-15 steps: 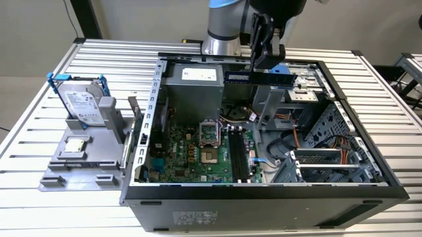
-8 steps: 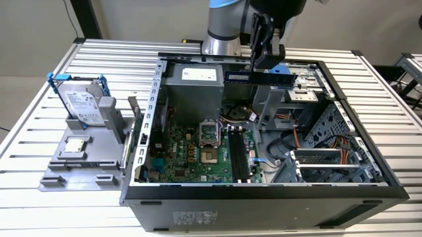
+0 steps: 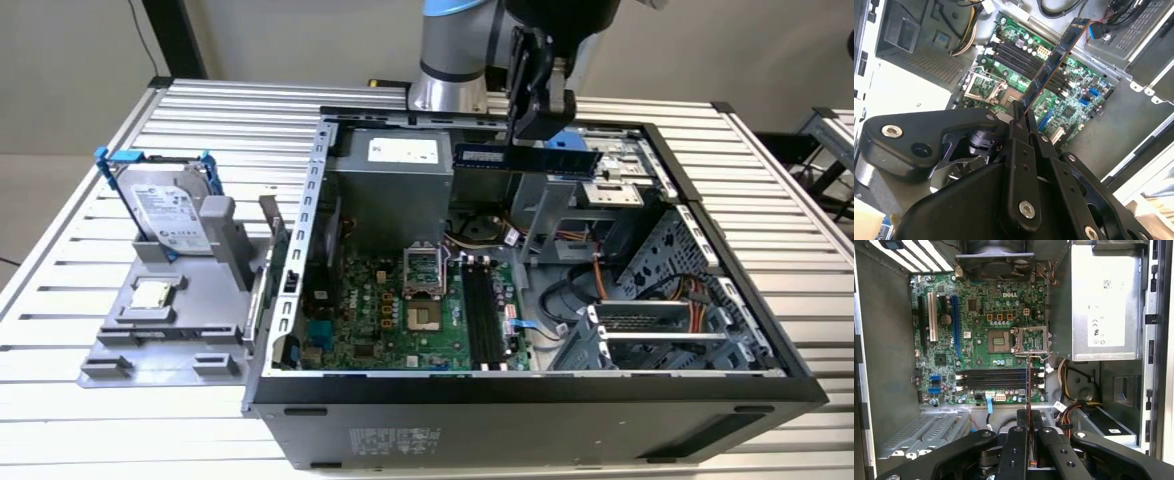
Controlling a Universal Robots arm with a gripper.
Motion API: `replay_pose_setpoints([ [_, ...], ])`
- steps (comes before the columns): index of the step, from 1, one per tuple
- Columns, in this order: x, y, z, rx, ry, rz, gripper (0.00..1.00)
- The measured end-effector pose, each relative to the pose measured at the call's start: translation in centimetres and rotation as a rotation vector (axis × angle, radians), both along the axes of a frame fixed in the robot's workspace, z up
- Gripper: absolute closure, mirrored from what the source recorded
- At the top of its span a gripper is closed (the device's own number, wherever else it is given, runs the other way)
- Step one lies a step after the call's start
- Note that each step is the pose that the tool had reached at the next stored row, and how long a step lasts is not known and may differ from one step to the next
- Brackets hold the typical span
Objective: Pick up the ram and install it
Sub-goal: 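Insert the ram into the slot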
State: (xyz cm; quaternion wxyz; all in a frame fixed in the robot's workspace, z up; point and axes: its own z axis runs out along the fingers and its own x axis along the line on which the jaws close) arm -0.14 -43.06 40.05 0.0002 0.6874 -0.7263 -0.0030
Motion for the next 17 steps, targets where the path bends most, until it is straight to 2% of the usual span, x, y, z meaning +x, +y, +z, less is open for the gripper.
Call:
replay_pose_setpoints([
  [9,0.00,0.00,0.00,0.0000,0.0000,-0.023,1.00],
  [17,0.00,0.00,0.00,0.0000,0.0000,-0.085,1.00],
])
